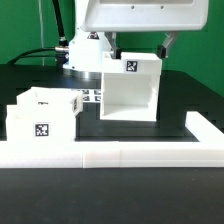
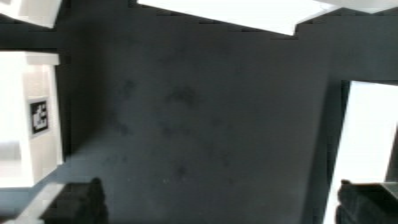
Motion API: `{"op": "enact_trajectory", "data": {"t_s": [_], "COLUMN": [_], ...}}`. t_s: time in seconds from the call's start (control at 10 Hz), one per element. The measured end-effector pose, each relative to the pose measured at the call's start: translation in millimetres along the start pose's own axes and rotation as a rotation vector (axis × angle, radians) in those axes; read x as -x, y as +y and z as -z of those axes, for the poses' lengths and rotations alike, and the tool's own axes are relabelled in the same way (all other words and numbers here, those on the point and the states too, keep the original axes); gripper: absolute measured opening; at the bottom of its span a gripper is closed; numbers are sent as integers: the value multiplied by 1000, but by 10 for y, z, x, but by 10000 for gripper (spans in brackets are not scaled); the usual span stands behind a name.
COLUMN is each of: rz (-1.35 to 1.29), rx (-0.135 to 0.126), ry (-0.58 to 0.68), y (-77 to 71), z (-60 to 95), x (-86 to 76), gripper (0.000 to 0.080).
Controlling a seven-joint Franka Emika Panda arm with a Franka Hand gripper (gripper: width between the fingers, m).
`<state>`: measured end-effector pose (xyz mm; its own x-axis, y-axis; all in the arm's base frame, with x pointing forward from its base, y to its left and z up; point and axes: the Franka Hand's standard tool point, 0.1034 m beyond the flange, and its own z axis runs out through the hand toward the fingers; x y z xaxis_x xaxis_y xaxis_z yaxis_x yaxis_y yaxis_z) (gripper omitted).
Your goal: Assemble drawer
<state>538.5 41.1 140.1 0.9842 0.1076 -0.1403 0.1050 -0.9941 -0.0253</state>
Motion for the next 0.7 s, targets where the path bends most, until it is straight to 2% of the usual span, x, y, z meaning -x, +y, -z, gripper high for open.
{"op": "enact_trajectory", "data": {"t_s": [0.2,0.3,0.4,0.5,0.6,0.7], "rz": [-31,-29,-20,-18,-12,-17], "rx": [10,13,20,12,7,7], "ry": [10,11,38,86,101,71], "y": [-63,-82,-125,-196,-249,-221], "z": [161,194,167,49,-138,-99], "x": [258,404,589,694,812,815], "gripper": [649,649,649,649,649,649]}}
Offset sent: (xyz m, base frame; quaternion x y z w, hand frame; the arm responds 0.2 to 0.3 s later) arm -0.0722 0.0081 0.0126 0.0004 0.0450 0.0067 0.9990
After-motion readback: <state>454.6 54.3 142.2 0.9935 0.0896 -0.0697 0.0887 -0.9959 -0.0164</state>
